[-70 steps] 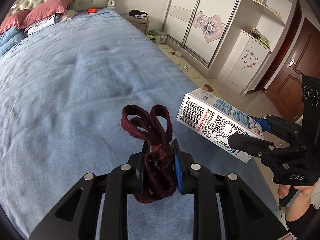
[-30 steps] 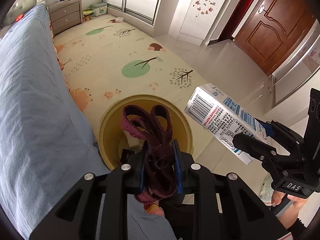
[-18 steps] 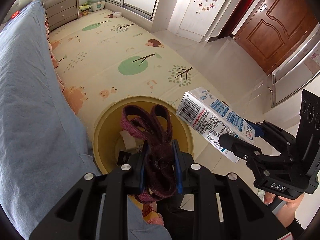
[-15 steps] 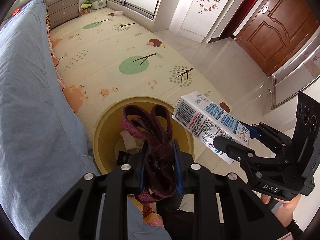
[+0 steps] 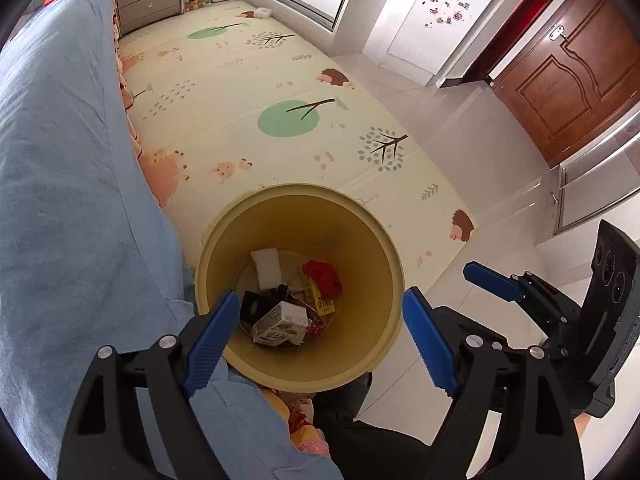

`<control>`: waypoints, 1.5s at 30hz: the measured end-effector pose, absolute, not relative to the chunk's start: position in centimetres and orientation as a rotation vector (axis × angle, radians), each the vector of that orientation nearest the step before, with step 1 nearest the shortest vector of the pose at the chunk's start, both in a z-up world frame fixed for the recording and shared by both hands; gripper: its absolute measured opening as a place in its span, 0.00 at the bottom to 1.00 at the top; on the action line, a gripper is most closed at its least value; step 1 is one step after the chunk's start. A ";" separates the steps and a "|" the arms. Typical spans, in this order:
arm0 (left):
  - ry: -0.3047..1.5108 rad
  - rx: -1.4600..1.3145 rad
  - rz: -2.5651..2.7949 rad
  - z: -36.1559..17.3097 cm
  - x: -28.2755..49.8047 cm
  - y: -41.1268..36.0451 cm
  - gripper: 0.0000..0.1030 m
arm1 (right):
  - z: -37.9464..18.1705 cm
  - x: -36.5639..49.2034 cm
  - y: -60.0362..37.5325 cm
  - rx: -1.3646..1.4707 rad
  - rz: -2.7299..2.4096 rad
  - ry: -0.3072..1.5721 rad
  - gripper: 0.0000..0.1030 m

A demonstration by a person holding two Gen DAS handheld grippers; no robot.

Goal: Collect trash

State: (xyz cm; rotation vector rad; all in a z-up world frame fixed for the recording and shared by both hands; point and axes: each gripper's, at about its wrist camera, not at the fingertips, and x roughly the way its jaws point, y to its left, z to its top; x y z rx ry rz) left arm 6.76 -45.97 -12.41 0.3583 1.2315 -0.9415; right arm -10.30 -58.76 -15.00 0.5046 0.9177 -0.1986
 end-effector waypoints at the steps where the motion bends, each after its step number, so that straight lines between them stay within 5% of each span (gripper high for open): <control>1: 1.224 0.362 -0.941 -12.3 6.6 -45.9 0.81 | -14.8 -10.4 -58.7 0.499 -0.198 0.916 0.64; 23: 1.054 0.261 -0.962 -6.8 4.0 -40.5 0.81 | -8.9 -11.7 -53.7 0.428 -0.141 0.851 0.64; 45: 0.751 0.086 -0.507 1.1 6.3 -13.1 0.88 | -2.6 -3.2 -31.9 0.240 0.193 0.756 0.65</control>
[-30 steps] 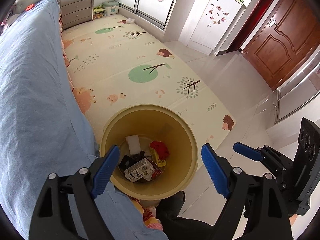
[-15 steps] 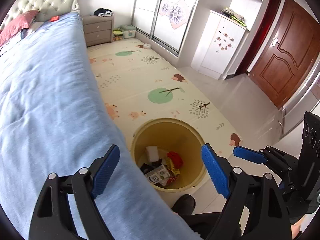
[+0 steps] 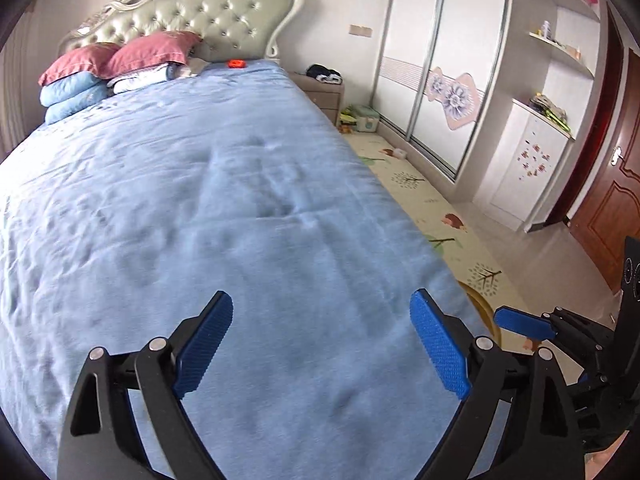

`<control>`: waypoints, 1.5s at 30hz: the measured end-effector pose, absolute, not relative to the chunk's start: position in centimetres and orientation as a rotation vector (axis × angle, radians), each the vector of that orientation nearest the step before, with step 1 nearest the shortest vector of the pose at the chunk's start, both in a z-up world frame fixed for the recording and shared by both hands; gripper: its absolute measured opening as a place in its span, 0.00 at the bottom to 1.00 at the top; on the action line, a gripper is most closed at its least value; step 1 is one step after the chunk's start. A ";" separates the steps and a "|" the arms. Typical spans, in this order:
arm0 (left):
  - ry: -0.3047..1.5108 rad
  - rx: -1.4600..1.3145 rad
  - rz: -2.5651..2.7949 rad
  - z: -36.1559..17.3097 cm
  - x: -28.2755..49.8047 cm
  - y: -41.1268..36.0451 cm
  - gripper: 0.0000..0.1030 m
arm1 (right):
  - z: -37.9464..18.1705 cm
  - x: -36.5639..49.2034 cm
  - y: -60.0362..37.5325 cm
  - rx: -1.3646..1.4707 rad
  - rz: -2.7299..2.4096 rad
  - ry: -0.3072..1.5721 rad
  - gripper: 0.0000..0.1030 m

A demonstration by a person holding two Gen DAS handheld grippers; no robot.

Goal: Collect trash

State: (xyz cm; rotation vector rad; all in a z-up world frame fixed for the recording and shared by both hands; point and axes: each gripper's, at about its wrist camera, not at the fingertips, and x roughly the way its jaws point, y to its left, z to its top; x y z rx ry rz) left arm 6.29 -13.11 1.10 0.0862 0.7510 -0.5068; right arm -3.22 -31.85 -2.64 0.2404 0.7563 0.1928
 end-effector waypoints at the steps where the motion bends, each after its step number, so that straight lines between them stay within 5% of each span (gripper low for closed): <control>1: 0.738 0.078 -0.485 1.3 6.2 -12.0 0.88 | -2.4 -3.0 -31.0 0.224 0.195 0.747 0.65; 19: 0.562 0.004 -0.279 4.3 4.4 -2.3 0.96 | 0.6 -0.7 -24.1 0.081 0.177 0.584 0.68; 30: 0.510 0.002 -0.222 4.9 3.3 -1.6 0.96 | 1.3 -1.2 -24.2 0.080 0.150 0.521 0.85; 45: 0.474 0.080 -0.200 5.4 2.0 -3.0 0.96 | 1.3 -1.7 -23.9 0.089 0.160 0.512 0.85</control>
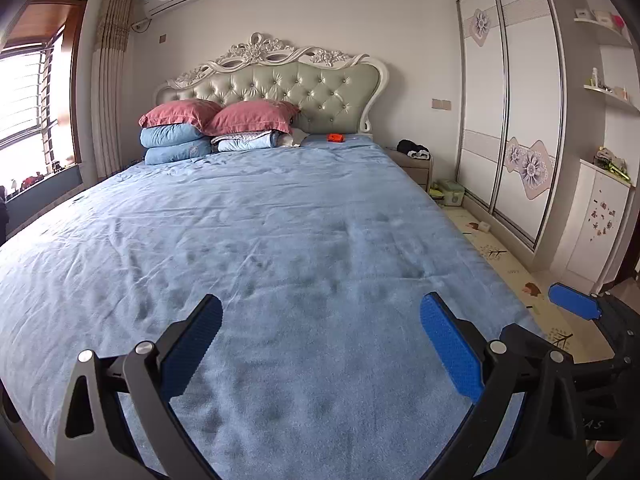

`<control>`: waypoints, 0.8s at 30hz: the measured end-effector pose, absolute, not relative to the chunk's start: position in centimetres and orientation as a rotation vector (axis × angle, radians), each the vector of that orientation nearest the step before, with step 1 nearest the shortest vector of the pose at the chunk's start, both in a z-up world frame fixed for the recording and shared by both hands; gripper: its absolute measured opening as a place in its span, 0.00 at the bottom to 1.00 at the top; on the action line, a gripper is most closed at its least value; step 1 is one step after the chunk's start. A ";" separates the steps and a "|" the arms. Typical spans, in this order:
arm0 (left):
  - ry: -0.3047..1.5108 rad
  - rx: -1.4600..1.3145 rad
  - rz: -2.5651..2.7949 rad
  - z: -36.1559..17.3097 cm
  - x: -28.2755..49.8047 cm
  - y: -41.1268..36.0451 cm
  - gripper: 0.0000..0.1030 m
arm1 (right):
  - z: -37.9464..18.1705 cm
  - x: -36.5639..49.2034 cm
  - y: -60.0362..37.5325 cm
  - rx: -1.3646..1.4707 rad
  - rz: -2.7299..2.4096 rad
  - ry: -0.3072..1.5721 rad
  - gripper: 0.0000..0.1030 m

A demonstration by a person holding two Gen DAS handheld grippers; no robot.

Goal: Collect trash

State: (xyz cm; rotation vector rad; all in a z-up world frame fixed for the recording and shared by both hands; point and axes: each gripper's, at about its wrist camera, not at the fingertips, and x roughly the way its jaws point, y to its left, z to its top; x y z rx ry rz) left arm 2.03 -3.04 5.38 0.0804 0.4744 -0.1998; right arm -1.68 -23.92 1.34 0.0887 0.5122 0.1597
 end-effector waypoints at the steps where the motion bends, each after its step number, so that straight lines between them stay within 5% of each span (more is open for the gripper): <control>1: 0.475 0.087 -0.196 5.4 2.1 -3.1 0.96 | 1.4 -1.7 -23.9 0.091 0.159 0.510 0.86; 24: 0.447 0.029 -0.191 6.0 1.8 -2.5 0.96 | 1.2 -2.2 -24.4 0.104 0.140 0.511 0.88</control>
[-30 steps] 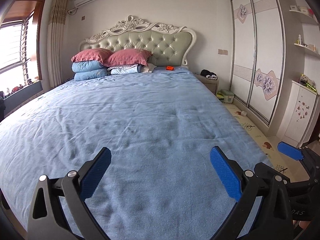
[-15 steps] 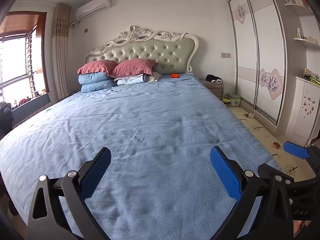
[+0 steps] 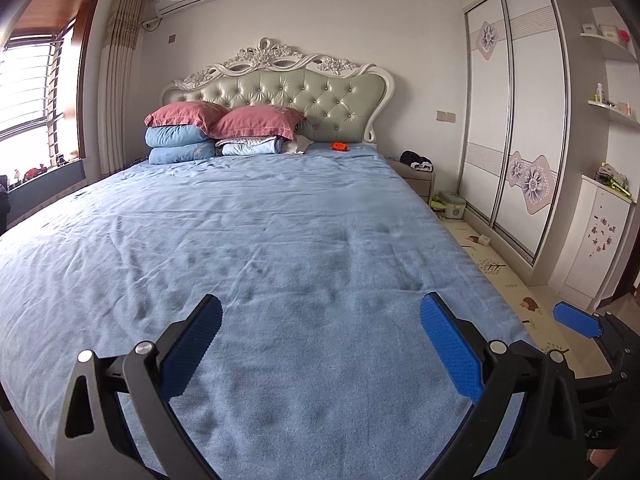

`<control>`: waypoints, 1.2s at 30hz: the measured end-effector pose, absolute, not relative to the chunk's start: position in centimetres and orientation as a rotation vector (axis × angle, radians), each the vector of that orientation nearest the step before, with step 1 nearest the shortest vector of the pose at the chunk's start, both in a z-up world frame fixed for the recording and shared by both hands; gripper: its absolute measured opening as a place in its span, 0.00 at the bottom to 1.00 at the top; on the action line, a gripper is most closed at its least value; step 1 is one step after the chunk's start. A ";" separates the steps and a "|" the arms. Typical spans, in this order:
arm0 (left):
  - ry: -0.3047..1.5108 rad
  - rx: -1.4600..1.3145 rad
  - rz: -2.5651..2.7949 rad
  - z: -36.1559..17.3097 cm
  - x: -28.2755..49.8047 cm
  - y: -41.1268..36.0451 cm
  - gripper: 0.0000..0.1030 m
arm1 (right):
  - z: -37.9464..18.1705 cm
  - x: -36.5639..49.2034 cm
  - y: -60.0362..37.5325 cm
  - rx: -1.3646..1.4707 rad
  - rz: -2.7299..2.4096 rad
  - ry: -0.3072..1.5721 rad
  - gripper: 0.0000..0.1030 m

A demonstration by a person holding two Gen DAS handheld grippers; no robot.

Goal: Collect trash

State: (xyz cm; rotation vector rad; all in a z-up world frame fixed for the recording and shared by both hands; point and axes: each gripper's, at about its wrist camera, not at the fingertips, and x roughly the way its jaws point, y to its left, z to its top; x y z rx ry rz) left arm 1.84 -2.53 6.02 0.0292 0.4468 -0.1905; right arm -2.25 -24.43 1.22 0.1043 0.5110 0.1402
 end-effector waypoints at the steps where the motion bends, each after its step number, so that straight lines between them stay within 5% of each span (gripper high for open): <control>1: 0.445 0.029 -0.188 6.1 1.9 -2.5 0.96 | 1.2 -2.2 -24.4 0.105 0.142 0.512 0.88; 36: 0.439 0.034 -0.124 6.4 2.5 -1.8 0.96 | 1.5 -2.1 -24.0 0.102 0.159 0.512 0.88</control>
